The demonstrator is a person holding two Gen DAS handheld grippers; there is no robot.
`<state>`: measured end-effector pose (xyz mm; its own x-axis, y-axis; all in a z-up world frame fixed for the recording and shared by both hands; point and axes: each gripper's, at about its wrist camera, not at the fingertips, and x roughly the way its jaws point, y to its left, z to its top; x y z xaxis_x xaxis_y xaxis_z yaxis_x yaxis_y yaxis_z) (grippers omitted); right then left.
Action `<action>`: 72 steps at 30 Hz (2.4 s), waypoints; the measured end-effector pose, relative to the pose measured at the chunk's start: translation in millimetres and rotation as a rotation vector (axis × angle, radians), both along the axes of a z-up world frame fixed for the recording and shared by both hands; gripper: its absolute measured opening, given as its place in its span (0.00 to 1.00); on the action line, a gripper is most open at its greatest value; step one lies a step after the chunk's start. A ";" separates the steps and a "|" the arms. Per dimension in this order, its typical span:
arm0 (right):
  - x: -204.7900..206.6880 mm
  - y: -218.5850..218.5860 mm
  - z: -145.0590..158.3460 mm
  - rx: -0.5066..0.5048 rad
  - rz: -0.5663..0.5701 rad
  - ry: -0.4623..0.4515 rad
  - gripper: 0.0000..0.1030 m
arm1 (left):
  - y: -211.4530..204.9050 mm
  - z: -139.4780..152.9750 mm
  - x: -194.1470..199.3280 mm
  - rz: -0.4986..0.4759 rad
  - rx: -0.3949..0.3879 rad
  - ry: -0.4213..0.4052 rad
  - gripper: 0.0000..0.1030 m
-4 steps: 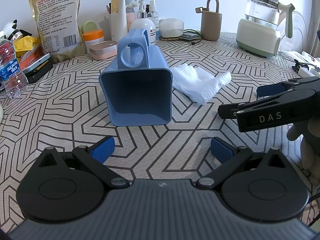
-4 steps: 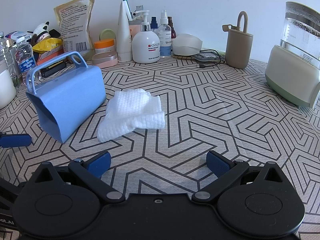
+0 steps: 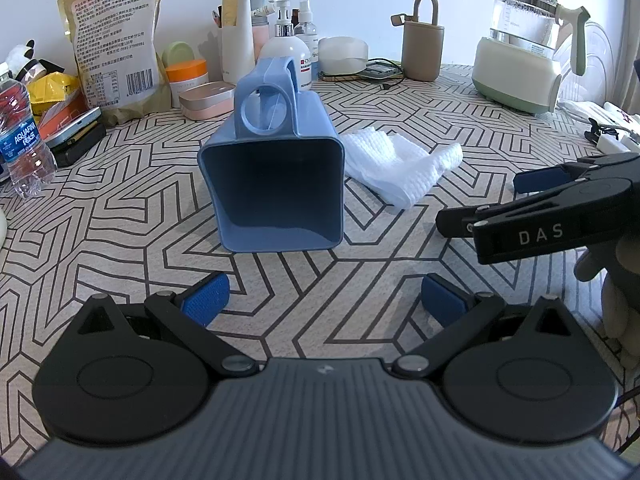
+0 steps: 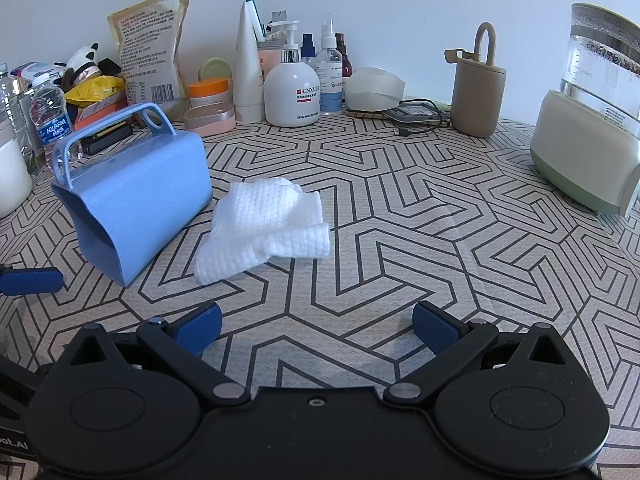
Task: Clean container
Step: 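Move the right tool toward the white wipe on the table, then grasp the white wipe with the right tool while the left tool approaches the blue container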
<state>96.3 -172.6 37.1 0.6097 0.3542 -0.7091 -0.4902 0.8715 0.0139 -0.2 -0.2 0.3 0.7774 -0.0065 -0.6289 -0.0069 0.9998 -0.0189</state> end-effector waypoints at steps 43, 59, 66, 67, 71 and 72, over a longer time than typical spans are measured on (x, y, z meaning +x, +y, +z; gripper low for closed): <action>55.6 39.4 16.7 0.020 0.336 0.063 0.85 | 21.6 27.4 18.2 -0.066 0.043 -0.089 1.00; 66.6 27.4 5.8 0.109 0.393 -0.017 0.16 | 17.0 31.2 15.6 -0.112 0.038 -0.209 1.00; 60.6 8.7 21.8 0.222 0.368 -0.002 0.16 | 27.3 18.6 19.4 -0.075 0.004 -0.180 1.00; 58.7 6.4 24.3 0.228 0.367 -0.004 0.16 | 29.8 17.5 19.7 -0.070 -0.011 -0.175 1.00; 53.9 0.5 30.6 0.269 0.377 0.011 0.17 | 34.4 17.8 18.2 -0.063 -0.041 -0.191 1.00; 54.2 -0.6 31.2 0.289 0.385 0.026 0.17 | 34.4 18.7 17.9 -0.066 -0.048 -0.197 1.00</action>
<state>150.4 -173.2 68.2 0.3792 0.7355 -0.5614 -0.7728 0.5855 0.2450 17.7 34.2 19.1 0.8821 -0.0875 -0.4629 0.0669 0.9959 -0.0609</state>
